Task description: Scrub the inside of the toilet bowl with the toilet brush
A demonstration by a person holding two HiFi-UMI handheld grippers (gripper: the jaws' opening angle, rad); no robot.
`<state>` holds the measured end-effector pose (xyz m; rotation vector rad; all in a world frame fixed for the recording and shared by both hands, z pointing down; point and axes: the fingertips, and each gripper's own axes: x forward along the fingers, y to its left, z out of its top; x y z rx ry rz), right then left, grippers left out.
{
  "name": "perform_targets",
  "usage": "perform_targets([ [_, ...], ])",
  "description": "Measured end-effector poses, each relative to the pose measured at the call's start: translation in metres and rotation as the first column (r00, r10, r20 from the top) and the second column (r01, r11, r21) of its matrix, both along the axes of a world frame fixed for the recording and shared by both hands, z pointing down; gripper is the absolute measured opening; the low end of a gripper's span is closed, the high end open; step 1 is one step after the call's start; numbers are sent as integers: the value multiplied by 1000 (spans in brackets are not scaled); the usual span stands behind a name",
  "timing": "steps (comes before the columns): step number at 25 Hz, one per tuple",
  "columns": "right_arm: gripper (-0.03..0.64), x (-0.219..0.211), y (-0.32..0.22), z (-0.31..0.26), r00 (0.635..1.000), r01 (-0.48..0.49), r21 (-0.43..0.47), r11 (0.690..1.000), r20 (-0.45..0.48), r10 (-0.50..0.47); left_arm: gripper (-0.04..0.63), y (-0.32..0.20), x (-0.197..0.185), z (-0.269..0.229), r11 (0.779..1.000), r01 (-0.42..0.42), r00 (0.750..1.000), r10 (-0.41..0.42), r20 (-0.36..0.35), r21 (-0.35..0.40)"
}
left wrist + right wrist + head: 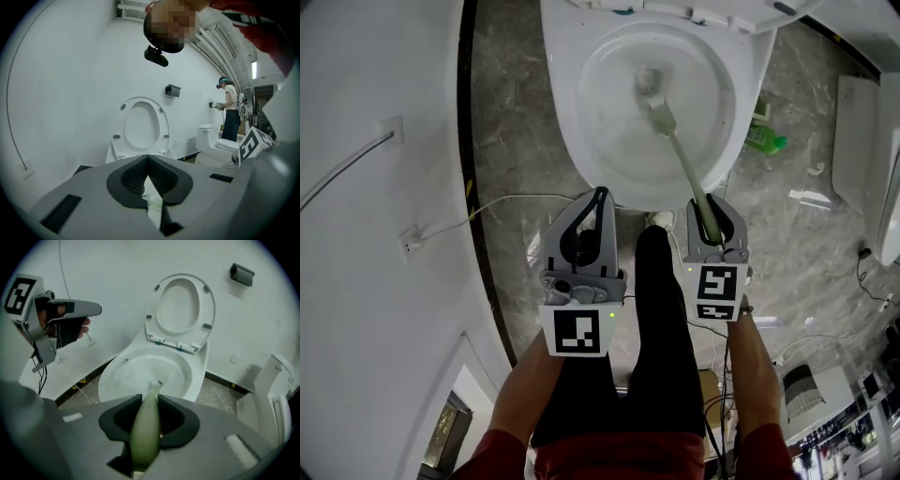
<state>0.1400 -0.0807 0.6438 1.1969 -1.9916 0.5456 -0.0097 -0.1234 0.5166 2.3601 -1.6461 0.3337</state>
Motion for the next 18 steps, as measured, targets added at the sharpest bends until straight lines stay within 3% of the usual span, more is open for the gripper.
perform_targets([
  [3,114,11,-15,4,984,146,25,989,-109,-143,5,-3,2,-1,1000,-1,1000,1,-7,6],
  [6,114,21,-35,4,934,297,52,954,-226,-278,5,-5,5,-2,1000,-7,1000,7,-10,9],
  [11,114,26,-70,-1,777,549,58,833,-401,-485,5,-9,10,-4,1000,-8,1000,8,-23,12],
  [14,114,26,-83,-4,687,646,41,762,-467,-557,5,-12,14,-6,1000,-8,1000,8,-29,18],
  [16,114,26,-85,-2,665,664,28,747,-477,-574,5,-13,15,-6,1000,-6,999,7,-31,13],
  [18,114,27,-82,2,691,635,12,773,-456,-561,5,-13,15,-5,1000,-6,1000,7,-29,8],
])
